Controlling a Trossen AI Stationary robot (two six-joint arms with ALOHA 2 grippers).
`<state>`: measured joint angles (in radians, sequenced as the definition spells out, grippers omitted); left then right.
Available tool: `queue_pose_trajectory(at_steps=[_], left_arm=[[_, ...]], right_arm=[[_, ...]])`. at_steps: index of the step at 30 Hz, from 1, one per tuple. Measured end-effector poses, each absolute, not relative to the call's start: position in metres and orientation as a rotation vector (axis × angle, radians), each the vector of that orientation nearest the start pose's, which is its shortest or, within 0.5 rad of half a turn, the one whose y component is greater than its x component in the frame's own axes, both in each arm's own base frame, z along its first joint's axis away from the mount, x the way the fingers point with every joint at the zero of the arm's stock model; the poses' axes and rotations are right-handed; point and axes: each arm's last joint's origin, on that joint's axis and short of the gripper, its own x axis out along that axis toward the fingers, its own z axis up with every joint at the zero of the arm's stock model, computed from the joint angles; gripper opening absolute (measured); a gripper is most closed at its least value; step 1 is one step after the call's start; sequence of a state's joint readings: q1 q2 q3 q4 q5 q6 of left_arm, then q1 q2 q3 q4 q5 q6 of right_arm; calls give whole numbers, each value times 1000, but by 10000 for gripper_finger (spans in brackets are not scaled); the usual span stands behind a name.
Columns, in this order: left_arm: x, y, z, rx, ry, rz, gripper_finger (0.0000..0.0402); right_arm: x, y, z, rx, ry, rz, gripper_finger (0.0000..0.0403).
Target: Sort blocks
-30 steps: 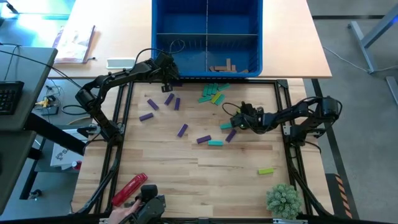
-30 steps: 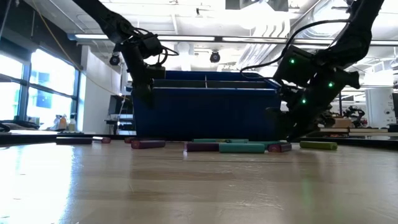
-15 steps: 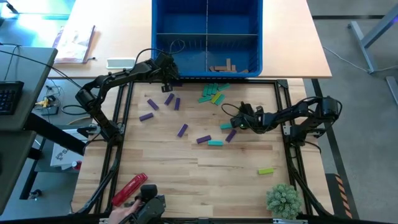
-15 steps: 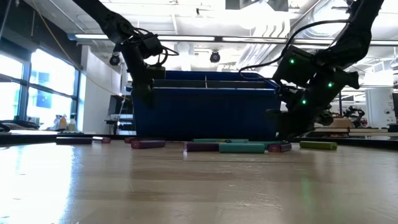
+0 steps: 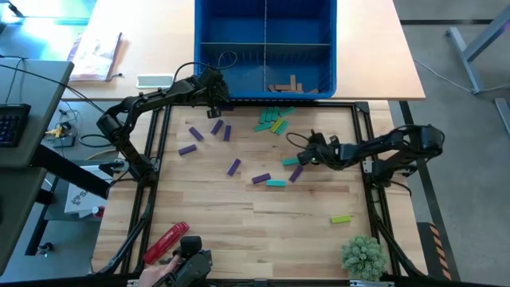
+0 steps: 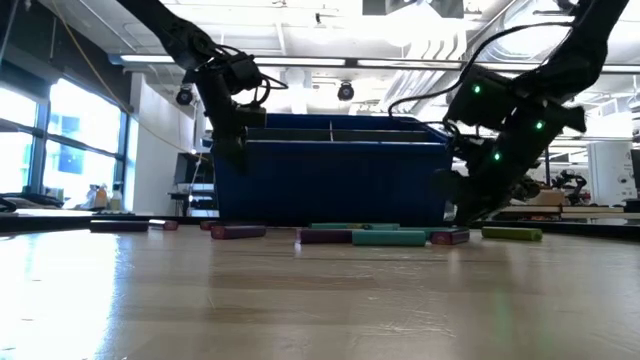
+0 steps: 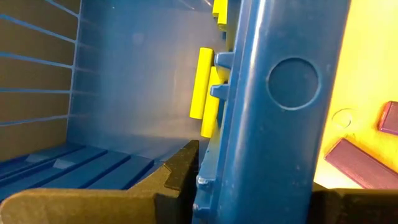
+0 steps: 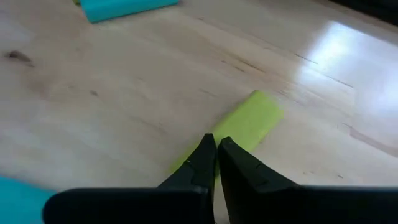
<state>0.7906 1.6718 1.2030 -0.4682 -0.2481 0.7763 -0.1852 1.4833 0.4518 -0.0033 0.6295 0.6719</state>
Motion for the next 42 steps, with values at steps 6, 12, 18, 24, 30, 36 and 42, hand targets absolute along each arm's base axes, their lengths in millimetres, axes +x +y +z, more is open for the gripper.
queue_pose_trajectory(at_steps=[6, 12, 18, 24, 30, 36, 42], left_arm=[[240, 253, 232, 395, 1240, 534, 83], [241, 253, 232, 394, 1240, 534, 83], [240, 253, 232, 395, 1240, 533, 83], [240, 253, 232, 396, 1239, 532, 83], [241, 253, 232, 398, 1236, 534, 83], [241, 254, 232, 399, 1236, 536, 83], [241, 254, 232, 403, 1236, 534, 83]], right_arm=[[206, -58, 120, 395, 718, -1071, 8], [206, -59, 120, 533, 687, -1074, 59], [221, -63, 130, 567, 510, -1016, 147], [225, -72, 124, 636, 525, -1083, 203], [260, -81, 124, 628, 599, -1064, 222], [276, -89, 132, 665, 713, -1307, 223], [282, -79, 133, 731, 726, -1347, 223]])
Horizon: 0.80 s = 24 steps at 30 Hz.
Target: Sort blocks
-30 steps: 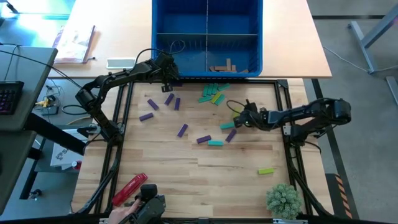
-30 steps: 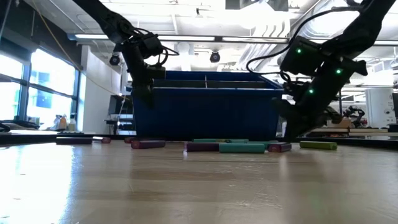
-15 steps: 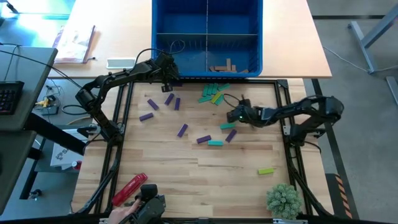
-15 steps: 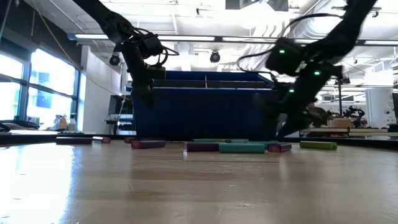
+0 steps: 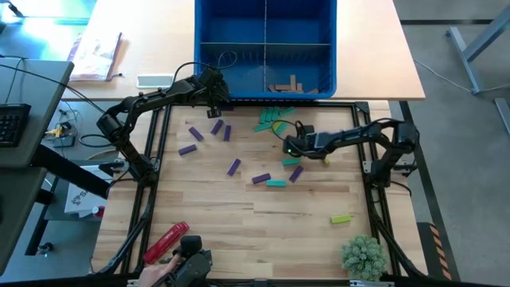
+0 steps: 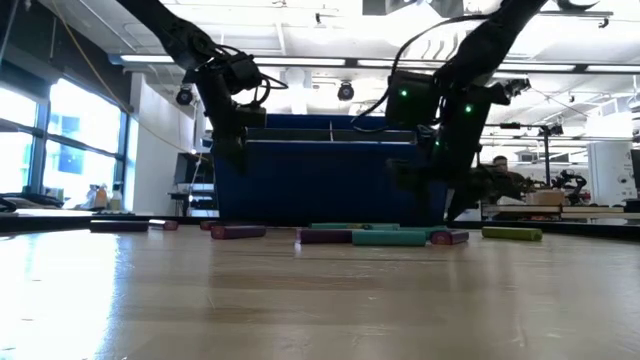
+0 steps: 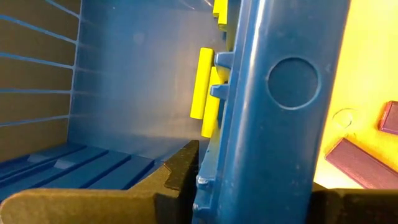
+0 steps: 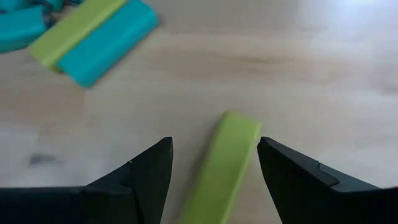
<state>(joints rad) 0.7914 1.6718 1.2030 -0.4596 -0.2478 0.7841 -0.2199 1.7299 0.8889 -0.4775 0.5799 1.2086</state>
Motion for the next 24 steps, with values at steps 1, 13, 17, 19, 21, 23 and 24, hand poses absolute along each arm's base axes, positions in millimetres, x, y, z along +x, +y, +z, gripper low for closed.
queue_pose_trajectory(at_steps=[1, 13, 17, 19, 21, 23, 24], left_arm=[[241, 254, 232, 407, 1236, 532, 83], [244, 251, 232, 416, 1237, 525, 83], [244, 251, 232, 416, 1236, 524, 83], [244, 251, 232, 416, 1236, 524, 83], [244, 251, 232, 416, 1236, 524, 83], [244, 251, 232, 417, 1235, 524, 83], [244, 251, 232, 417, 1234, 525, 83]], right_arm=[[283, -78, 131, 757, 731, -1342, 223], [288, -77, 102, 750, 840, -1329, 218], [287, -81, 103, 746, 853, -1321, 187], [287, -82, 103, 739, 865, -1308, 162], [287, -83, 103, 725, 870, -1298, 134], [288, -83, 102, 703, 877, -1282, 105], [289, -83, 103, 689, 882, -1270, 94]])
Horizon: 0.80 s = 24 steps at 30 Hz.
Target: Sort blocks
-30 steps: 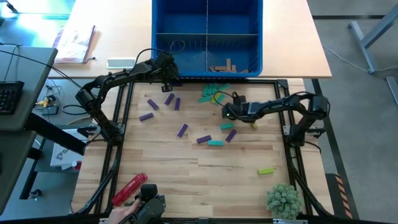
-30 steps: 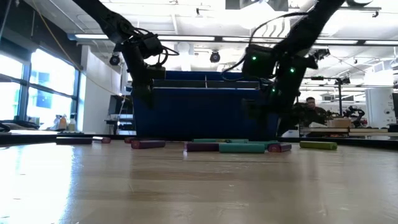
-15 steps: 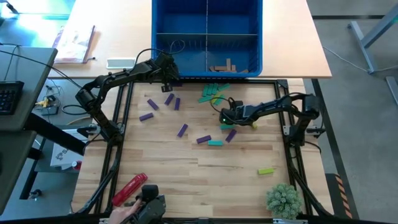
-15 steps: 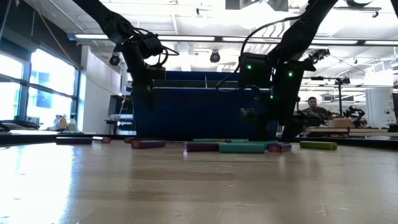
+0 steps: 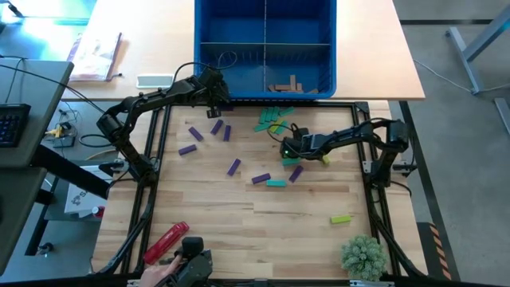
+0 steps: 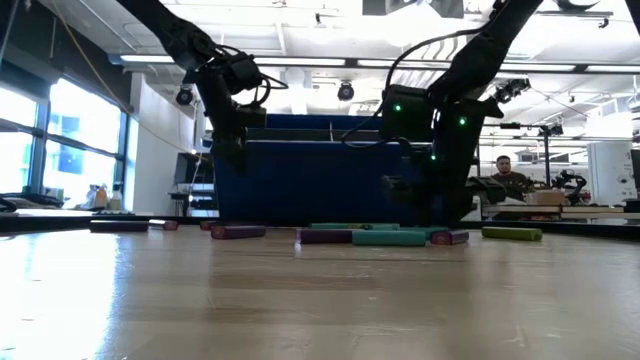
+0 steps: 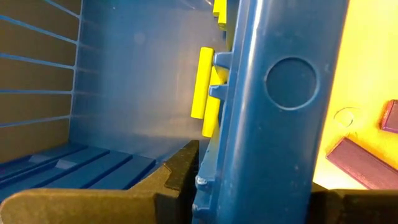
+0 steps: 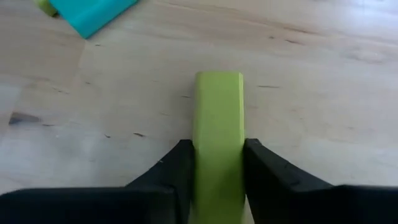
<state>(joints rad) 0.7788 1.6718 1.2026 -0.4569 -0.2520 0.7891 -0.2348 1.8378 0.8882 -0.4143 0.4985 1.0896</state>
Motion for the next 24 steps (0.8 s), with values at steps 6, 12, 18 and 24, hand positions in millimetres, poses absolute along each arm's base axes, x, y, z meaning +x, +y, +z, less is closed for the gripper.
queue_pose_trajectory(at_steps=[6, 12, 18, 24], left_arm=[[244, 251, 233, 431, 1233, 515, 83], [245, 250, 232, 453, 1254, 521, 83], [249, 244, 232, 554, 1346, 555, 73], [252, 244, 233, 567, 1321, 544, 57]], right_arm=[[311, -89, 129, 576, 912, -1124, 91], [360, -108, 197, 357, 747, -914, 91], [383, -147, 264, 122, 516, -838, 91], [379, -205, 297, 71, 211, -771, 91]])
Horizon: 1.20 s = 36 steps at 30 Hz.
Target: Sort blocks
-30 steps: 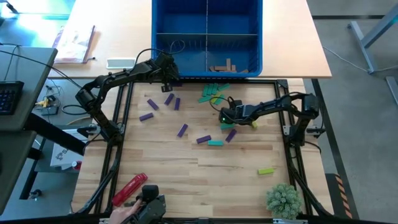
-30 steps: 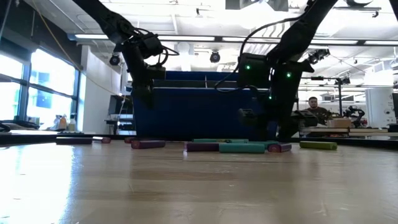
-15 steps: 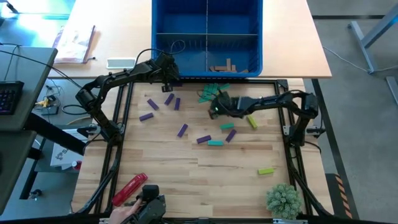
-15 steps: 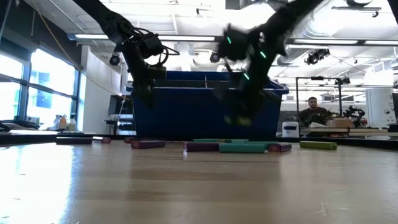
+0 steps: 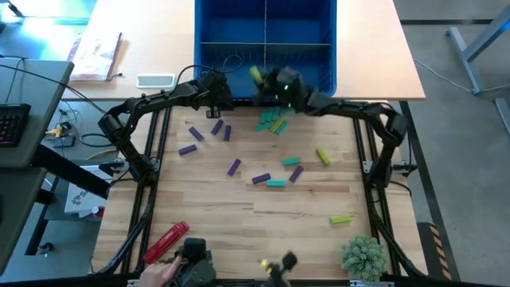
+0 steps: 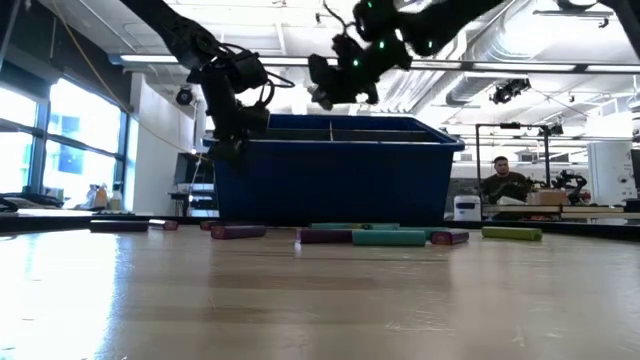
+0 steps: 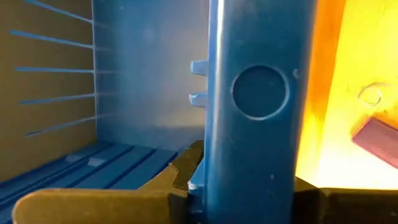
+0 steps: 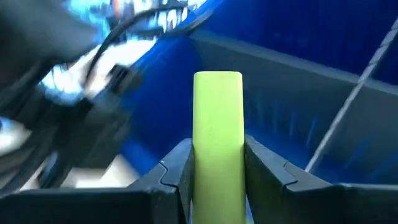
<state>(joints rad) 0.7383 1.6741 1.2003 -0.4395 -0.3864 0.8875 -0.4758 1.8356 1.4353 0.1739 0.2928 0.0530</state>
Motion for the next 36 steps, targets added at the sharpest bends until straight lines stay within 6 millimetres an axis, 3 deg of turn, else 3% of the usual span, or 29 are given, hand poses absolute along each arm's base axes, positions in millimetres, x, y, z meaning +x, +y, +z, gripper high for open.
queue_pose_trajectory(at_steps=[4, 8, 11, 16, 22, 28, 32, 36], left_arm=[[252, 244, 233, 567, 1313, 541, 58], [252, 244, 233, 552, 1303, 548, 60], [252, 244, 233, 546, 1308, 546, 58], [252, 244, 233, 544, 1309, 547, 57], [252, 244, 233, 545, 1311, 546, 57], [252, 244, 233, 545, 1311, 545, 56], [252, 244, 233, 544, 1308, 543, 56], [252, 244, 234, 545, 1304, 543, 56]], right_arm=[[379, -246, 279, 165, 75, -726, 91], [393, -272, 257, 245, 121, -681, 107], [402, -278, 250, 223, 209, -667, 135], [406, -276, 265, 145, 310, -646, 185], [399, -250, 309, -10, 515, -578, 209], [370, -191, 354, -284, 808, -536, 210], [337, -161, 378, -217, 892, -532, 210], [319, -121, 374, -174, 855, -584, 210]])
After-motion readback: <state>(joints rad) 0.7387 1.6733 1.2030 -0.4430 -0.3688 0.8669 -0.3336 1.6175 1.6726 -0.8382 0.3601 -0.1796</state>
